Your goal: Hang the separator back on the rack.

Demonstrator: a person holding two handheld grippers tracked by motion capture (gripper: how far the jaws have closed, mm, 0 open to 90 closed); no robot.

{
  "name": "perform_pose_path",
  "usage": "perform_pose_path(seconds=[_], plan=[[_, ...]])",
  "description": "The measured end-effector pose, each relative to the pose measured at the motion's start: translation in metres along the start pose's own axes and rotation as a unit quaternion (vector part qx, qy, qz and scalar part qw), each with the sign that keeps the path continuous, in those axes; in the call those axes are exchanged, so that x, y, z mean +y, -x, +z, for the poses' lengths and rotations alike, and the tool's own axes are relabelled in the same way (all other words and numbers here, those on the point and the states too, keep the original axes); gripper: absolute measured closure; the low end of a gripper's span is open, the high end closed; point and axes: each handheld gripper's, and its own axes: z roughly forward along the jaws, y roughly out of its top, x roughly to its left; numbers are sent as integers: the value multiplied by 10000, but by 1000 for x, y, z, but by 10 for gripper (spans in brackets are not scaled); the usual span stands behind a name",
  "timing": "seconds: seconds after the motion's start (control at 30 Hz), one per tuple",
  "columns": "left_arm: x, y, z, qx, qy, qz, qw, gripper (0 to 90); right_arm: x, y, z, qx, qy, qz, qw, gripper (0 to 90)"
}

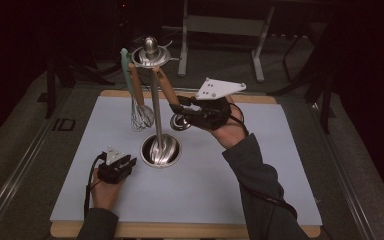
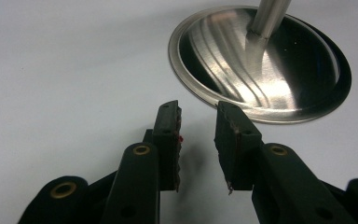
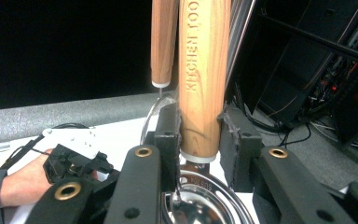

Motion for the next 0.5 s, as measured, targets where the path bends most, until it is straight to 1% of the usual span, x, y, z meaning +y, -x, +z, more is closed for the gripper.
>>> perform_pose_path(seconds=[0.17,0.23,0.5], plan=[[0,0,0,2,-1,0,10000,705,0,-1,5,-16,-49,43,10000,708],[0,0,0,1,-5,8,10000,705,0,-2,10,12,-86,110,9999,707],[0,0,0,-3,-7,15,10000,702,1,-3,14,47,-154,125,9998,698]])
